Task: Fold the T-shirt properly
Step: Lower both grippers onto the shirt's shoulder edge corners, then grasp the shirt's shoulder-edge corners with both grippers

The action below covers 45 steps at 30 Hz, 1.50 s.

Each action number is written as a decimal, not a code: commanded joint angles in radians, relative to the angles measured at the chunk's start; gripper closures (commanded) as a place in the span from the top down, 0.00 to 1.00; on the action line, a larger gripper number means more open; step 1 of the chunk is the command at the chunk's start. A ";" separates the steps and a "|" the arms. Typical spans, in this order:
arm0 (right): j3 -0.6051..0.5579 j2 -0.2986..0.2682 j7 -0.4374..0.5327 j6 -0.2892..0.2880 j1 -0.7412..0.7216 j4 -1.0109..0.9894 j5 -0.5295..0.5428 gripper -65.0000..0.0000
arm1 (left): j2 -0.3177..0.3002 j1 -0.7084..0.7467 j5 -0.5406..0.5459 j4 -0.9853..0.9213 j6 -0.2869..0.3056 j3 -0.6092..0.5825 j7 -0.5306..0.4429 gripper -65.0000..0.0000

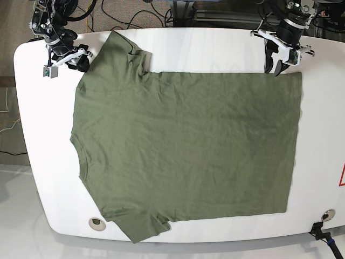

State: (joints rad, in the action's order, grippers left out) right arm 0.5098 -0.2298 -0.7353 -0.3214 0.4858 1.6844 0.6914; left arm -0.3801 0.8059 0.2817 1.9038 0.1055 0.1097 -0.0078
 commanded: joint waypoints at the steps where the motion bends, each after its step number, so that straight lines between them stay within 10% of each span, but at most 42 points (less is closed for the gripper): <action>1: 0.000 -0.011 -0.021 -0.018 0.005 0.002 0.024 0.37 | -0.008 0.008 0.000 0.018 -0.002 0.004 -0.027 0.22; 28: -0.075 -0.018 -0.045 -0.041 -0.004 -0.014 0.071 0.35 | -0.008 -0.012 0.003 0.009 0.002 -0.001 -0.045 0.22; 39: -0.071 -0.025 -0.048 -0.045 -0.025 -0.014 0.077 0.00 | -0.010 -0.046 -0.006 0.001 0.009 -0.005 -0.054 0.24; 45: -0.068 -0.030 -0.050 -0.044 -0.030 -0.012 0.076 0.00 | -0.008 -0.089 0.030 -0.021 0.025 0.056 -0.031 0.25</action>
State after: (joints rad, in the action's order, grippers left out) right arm 0.4351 -0.2440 -0.7902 -0.3637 0.4519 1.6596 0.7639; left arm -0.3794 0.7193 0.2935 1.8713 0.1310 0.1413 -0.0185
